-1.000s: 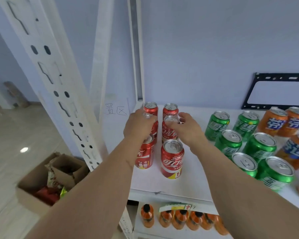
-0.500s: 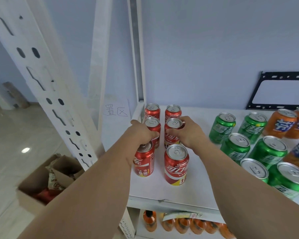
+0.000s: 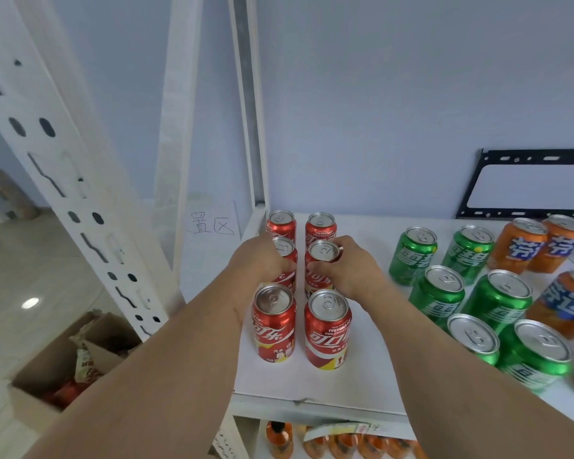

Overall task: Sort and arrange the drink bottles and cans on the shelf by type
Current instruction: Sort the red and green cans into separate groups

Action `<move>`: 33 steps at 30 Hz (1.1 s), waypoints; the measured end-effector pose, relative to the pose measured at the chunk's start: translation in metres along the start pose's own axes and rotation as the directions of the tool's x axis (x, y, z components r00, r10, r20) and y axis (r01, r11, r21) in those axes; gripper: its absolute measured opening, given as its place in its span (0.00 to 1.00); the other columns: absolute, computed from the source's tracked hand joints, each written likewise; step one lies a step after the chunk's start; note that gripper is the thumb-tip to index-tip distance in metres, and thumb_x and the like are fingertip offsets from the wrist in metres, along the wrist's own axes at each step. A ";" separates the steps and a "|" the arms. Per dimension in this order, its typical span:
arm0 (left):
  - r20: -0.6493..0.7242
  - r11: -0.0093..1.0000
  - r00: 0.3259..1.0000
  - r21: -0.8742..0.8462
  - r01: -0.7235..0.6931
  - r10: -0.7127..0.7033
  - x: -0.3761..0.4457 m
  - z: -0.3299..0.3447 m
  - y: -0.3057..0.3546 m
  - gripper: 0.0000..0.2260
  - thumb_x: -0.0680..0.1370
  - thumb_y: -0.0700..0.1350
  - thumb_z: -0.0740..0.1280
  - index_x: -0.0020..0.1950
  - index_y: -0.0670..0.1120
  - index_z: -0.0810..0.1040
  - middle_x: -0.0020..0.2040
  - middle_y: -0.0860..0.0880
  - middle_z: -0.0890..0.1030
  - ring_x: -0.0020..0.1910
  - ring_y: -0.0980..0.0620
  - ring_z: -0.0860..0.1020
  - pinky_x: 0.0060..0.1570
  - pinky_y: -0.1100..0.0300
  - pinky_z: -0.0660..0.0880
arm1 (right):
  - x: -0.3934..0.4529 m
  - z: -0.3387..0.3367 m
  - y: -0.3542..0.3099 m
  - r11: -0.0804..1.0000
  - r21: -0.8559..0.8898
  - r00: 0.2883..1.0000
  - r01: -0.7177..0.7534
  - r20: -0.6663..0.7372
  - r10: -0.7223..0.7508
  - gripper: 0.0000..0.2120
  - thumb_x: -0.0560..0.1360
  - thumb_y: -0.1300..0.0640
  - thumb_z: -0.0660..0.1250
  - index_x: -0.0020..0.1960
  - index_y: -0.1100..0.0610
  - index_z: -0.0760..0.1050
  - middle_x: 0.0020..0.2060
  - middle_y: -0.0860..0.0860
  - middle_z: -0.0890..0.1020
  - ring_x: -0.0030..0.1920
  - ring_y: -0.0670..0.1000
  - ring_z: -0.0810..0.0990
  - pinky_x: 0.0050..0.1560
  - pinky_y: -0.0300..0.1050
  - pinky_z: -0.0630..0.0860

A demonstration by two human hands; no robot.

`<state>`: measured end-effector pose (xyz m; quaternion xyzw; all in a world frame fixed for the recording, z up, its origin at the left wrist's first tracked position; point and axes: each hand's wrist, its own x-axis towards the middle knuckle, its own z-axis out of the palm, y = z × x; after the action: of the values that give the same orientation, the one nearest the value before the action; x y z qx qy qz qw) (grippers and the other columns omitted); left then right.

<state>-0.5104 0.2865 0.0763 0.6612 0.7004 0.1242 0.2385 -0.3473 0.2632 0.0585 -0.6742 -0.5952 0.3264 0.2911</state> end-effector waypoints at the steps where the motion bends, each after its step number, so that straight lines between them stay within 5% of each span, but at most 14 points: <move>1: -0.011 0.999 1.000 0.031 -0.007 0.008 0.001 0.000 -0.001 0.24 0.73 0.52 0.75 0.66 0.49 0.75 0.60 0.47 0.81 0.56 0.46 0.79 0.54 0.54 0.74 | 0.000 0.000 0.001 1.000 0.000 1.000 -0.001 -0.001 0.001 0.30 0.71 0.50 0.76 0.67 0.54 0.67 0.59 0.53 0.80 0.57 0.54 0.79 0.55 0.48 0.75; 6: 0.016 0.998 0.999 0.040 0.049 -0.050 0.007 -0.003 0.003 0.24 0.71 0.54 0.76 0.63 0.46 0.75 0.57 0.46 0.81 0.53 0.46 0.78 0.52 0.55 0.74 | 0.002 -0.001 0.001 0.999 0.008 0.999 -0.033 0.032 0.033 0.31 0.70 0.49 0.76 0.68 0.54 0.66 0.60 0.53 0.79 0.55 0.53 0.79 0.52 0.46 0.75; 9: 0.039 0.987 0.995 -0.127 0.099 -0.095 0.016 -0.007 0.009 0.21 0.72 0.53 0.75 0.60 0.45 0.75 0.53 0.46 0.79 0.52 0.46 0.79 0.51 0.55 0.75 | 0.009 -0.009 -0.001 0.992 0.097 0.993 -0.085 0.091 0.077 0.34 0.73 0.47 0.73 0.72 0.56 0.62 0.63 0.54 0.76 0.52 0.51 0.75 0.49 0.44 0.70; 13: -0.145 0.933 0.972 -0.337 0.127 -0.185 0.041 -0.011 0.011 0.28 0.75 0.56 0.69 0.71 0.43 0.69 0.62 0.43 0.77 0.55 0.43 0.77 0.53 0.54 0.75 | 0.035 -0.018 -0.003 0.965 0.224 0.990 -0.134 -0.010 0.139 0.35 0.76 0.45 0.69 0.76 0.58 0.60 0.71 0.56 0.70 0.65 0.56 0.72 0.54 0.45 0.67; 17: -0.178 0.957 0.970 -0.268 0.115 -0.166 0.067 -0.007 0.011 0.34 0.75 0.57 0.68 0.78 0.49 0.60 0.72 0.43 0.69 0.67 0.39 0.72 0.62 0.48 0.73 | 0.065 -0.013 -0.005 0.979 0.189 0.996 -0.078 -0.026 0.084 0.38 0.73 0.47 0.73 0.77 0.55 0.60 0.72 0.55 0.69 0.68 0.57 0.71 0.62 0.49 0.70; 21: -0.112 0.968 0.986 -0.233 0.096 -0.125 0.083 -0.002 0.013 0.35 0.75 0.57 0.71 0.78 0.48 0.61 0.72 0.43 0.71 0.66 0.41 0.73 0.60 0.50 0.73 | 0.084 -0.009 -0.008 0.984 0.158 0.997 -0.082 0.023 0.079 0.41 0.70 0.48 0.76 0.76 0.54 0.60 0.70 0.55 0.72 0.67 0.56 0.73 0.64 0.50 0.72; 29: -0.106 0.992 0.989 -0.073 0.101 -0.108 0.089 -0.006 0.016 0.33 0.73 0.58 0.73 0.72 0.45 0.69 0.68 0.44 0.75 0.64 0.43 0.74 0.51 0.54 0.70 | 0.092 -0.008 -0.010 0.997 0.008 0.997 -0.073 -0.004 0.073 0.27 0.69 0.48 0.77 0.61 0.56 0.71 0.52 0.54 0.80 0.53 0.56 0.79 0.57 0.54 0.77; 33: -0.112 0.992 0.988 -0.076 0.100 -0.108 0.088 -0.002 0.017 0.32 0.74 0.58 0.73 0.72 0.45 0.69 0.67 0.44 0.75 0.63 0.42 0.75 0.49 0.54 0.69 | 0.091 -0.008 -0.011 0.996 -0.019 0.997 -0.083 -0.007 0.083 0.27 0.69 0.48 0.77 0.62 0.57 0.71 0.55 0.55 0.80 0.54 0.56 0.79 0.56 0.54 0.77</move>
<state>-0.4977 0.3750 0.0718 0.6068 0.7417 0.1743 0.2266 -0.3407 0.3552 0.0637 -0.7020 -0.5688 0.3302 0.2730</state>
